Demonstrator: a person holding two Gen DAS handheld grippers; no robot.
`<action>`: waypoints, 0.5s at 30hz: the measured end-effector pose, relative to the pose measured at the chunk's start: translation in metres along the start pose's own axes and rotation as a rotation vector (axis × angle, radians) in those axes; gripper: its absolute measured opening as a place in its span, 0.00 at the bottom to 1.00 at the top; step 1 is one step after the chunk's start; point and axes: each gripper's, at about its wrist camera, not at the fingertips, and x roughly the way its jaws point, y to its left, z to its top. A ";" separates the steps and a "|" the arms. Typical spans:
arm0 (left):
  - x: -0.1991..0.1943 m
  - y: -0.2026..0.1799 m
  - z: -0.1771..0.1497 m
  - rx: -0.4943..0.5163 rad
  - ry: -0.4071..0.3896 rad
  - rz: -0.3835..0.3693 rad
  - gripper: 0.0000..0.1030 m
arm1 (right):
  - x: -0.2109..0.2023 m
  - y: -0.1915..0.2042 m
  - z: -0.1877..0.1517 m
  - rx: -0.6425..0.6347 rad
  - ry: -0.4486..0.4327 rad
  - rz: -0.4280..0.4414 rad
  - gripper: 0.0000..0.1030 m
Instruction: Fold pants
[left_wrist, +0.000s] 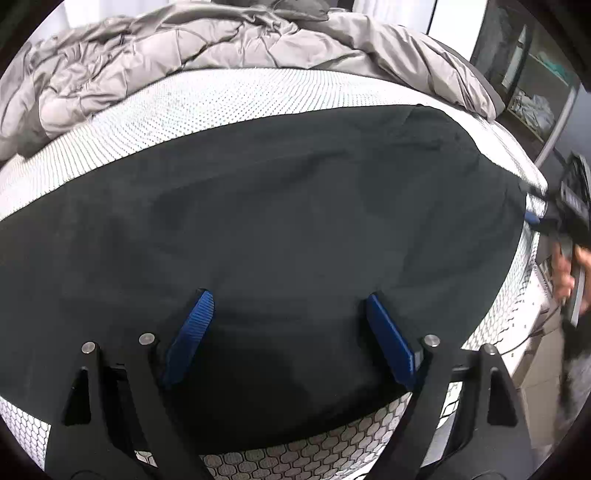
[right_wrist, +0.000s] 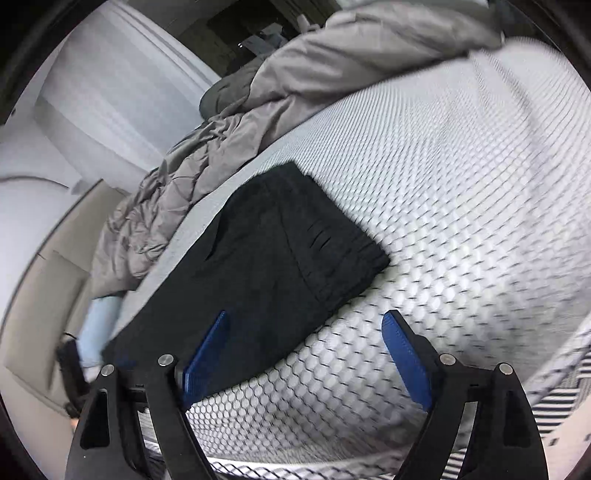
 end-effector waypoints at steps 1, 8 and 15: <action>-0.002 0.001 -0.003 -0.004 0.001 -0.002 0.83 | 0.005 0.002 0.003 0.007 -0.007 0.011 0.83; -0.017 0.035 -0.016 -0.067 -0.003 -0.025 0.83 | 0.042 0.014 0.038 0.099 -0.029 0.085 0.30; -0.053 0.093 -0.036 -0.240 -0.062 -0.025 0.83 | 0.023 0.114 0.045 -0.139 -0.124 0.030 0.19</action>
